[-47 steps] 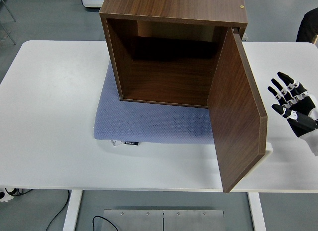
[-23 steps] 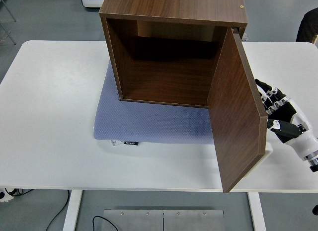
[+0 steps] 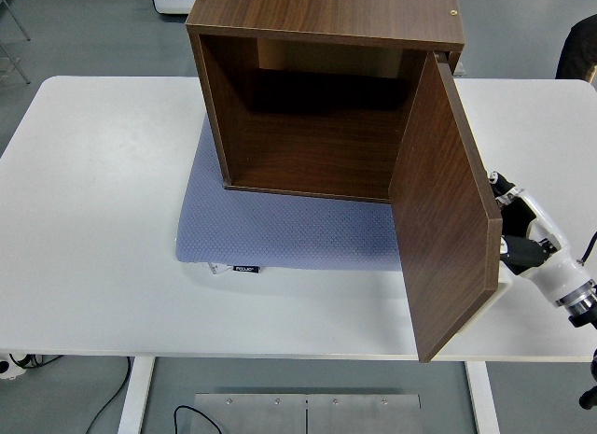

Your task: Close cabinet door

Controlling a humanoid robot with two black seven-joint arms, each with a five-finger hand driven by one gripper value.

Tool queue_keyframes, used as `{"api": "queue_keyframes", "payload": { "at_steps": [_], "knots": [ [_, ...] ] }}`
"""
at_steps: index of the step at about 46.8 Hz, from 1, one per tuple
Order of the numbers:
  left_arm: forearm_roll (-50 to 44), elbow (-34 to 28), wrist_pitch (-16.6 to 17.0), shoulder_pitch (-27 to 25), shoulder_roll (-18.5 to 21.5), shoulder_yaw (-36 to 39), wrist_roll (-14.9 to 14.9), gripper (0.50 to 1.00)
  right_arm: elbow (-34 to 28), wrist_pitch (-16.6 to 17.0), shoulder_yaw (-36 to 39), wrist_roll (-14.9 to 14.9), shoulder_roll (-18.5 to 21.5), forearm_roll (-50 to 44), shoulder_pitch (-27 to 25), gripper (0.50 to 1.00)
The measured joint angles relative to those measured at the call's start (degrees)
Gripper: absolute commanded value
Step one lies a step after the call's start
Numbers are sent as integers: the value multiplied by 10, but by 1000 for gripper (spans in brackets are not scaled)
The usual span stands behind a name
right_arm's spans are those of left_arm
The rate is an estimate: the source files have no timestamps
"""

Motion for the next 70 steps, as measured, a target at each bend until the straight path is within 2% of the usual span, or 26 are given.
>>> {"api": "queue_keyframes", "payload": {
  "at_steps": [70],
  "knots": [
    [0,0,0,0,0,0,0,1000,53,10,-63,-3,14,-21,31,1000]
  ]
}}
